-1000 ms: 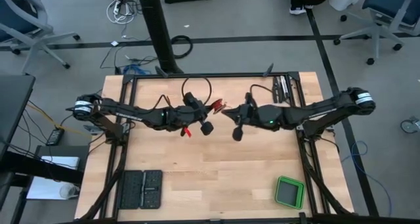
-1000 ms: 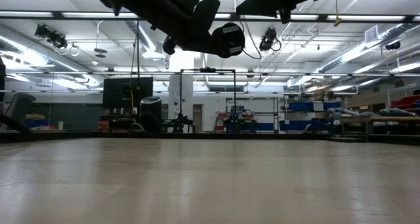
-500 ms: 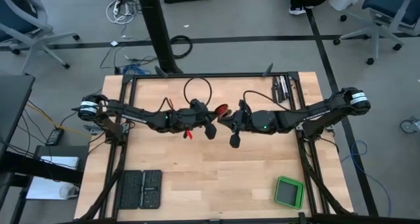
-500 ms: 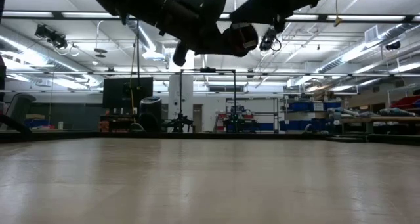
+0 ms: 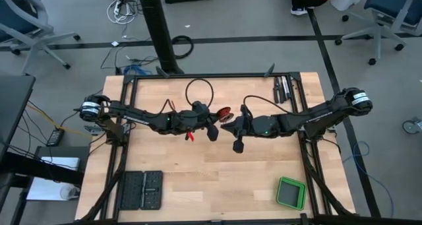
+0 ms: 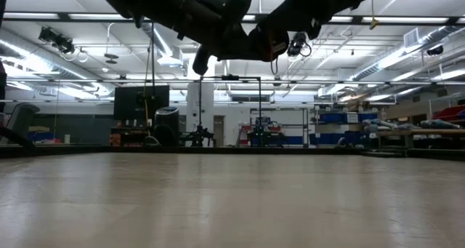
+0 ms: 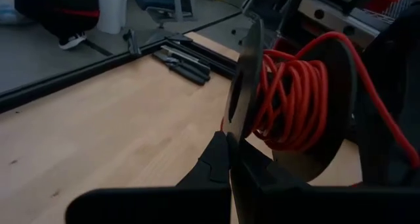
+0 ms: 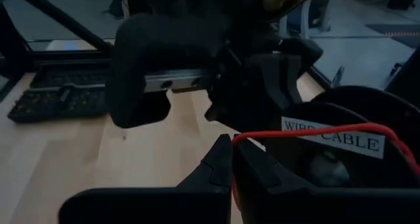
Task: Coil cords
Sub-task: Coil the red wire cable onto the black spool
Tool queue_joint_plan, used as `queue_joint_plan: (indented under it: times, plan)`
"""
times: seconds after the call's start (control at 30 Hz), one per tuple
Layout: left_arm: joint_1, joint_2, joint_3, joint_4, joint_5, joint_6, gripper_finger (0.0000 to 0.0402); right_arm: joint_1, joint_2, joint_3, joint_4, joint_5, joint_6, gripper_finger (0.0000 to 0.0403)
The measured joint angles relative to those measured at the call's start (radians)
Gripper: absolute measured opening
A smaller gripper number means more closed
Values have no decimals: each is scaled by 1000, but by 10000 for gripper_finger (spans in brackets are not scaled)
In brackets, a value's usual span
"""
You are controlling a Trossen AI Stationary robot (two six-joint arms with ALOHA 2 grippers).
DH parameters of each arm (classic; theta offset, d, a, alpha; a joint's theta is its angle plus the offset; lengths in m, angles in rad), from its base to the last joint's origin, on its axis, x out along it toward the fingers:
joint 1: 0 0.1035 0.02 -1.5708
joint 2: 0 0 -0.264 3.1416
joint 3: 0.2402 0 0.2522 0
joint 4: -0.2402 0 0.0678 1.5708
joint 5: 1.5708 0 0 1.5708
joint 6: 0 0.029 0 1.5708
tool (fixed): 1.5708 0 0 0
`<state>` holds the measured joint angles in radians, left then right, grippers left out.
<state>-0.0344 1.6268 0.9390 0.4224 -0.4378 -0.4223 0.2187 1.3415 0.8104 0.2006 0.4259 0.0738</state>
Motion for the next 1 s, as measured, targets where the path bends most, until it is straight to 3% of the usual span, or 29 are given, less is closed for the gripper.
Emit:
queue_joint_plan:
  times: [0.5, 1.0]
  plan:
    - [-5, 0, 2, -30, 44, -13, 1, 14, 0, 0, -20, -19, 109, 41]
    - [-10, -1, 2, -45, 42, -24, 1, 44, 1, -1, -42, -8, 106, 45]
